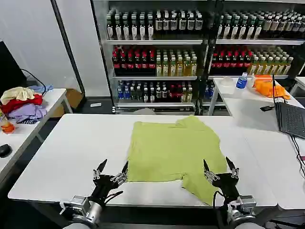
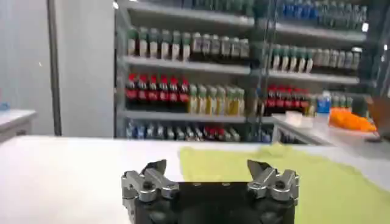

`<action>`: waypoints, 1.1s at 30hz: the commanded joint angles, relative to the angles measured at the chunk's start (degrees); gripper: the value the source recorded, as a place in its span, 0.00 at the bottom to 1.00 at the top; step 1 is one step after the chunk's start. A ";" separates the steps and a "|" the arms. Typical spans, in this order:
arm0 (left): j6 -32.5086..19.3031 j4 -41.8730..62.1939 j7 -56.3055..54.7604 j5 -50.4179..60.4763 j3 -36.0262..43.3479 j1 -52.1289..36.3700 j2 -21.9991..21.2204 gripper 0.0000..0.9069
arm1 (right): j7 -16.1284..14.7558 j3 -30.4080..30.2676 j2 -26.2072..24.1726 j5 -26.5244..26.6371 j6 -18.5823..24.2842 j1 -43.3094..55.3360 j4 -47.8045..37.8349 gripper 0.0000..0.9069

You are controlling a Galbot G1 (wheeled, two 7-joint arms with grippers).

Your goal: Fold and organize the clothes.

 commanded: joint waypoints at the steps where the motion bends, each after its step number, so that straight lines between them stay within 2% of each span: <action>1: 13.65 2.11 -3.58 -4.93 4.29 -4.61 5.31 1.00 | 2.61 0.18 -2.72 5.13 -7.99 -2.06 1.50 1.00; 6: 13.68 3.99 -3.92 -4.92 6.29 -6.00 6.28 1.00 | 2.72 -0.66 -2.09 4.17 -7.80 -2.33 -0.30 1.00; 17: 13.66 9.84 -5.55 -4.73 8.78 -10.96 4.84 1.00 | 2.09 -3.90 0.01 1.61 -8.00 -1.99 -2.46 1.00; 23: 13.65 11.18 -5.79 -4.22 9.64 -11.91 4.18 1.00 | 3.17 -6.17 1.01 1.58 -7.97 -2.36 -3.19 1.00; 24: 13.65 11.48 -5.99 -3.87 9.83 -11.99 4.07 0.97 | 3.38 -6.55 1.09 1.47 -7.99 -2.40 -3.22 1.00; 25: 13.64 11.72 -6.18 -3.70 9.96 -12.06 3.86 0.58 | 3.65 -6.80 1.20 1.31 -7.99 -2.46 -3.22 0.99; 26: 13.65 11.81 -6.30 -3.70 10.10 -12.05 3.70 0.28 | 3.86 -6.96 1.29 1.19 -7.99 -2.58 -3.18 0.72; 28: 13.63 11.33 -6.48 -3.69 10.04 -11.48 3.58 0.12 | 4.05 -6.92 1.38 0.87 -7.97 -3.20 -2.65 0.33; 29: 13.62 11.33 -6.54 -3.74 10.08 -11.47 3.58 0.10 | 4.21 -6.98 1.33 0.95 -7.99 -3.53 -2.46 0.06; 30: 13.46 11.28 -6.54 -3.72 10.02 -11.31 3.64 0.09 | 4.39 -6.97 1.38 0.90 -7.98 -3.83 -2.27 0.00; 33: 13.06 11.07 -6.48 -3.74 9.95 -10.82 3.74 0.09 | 4.62 -7.38 1.47 0.88 -7.61 -4.48 -2.06 0.00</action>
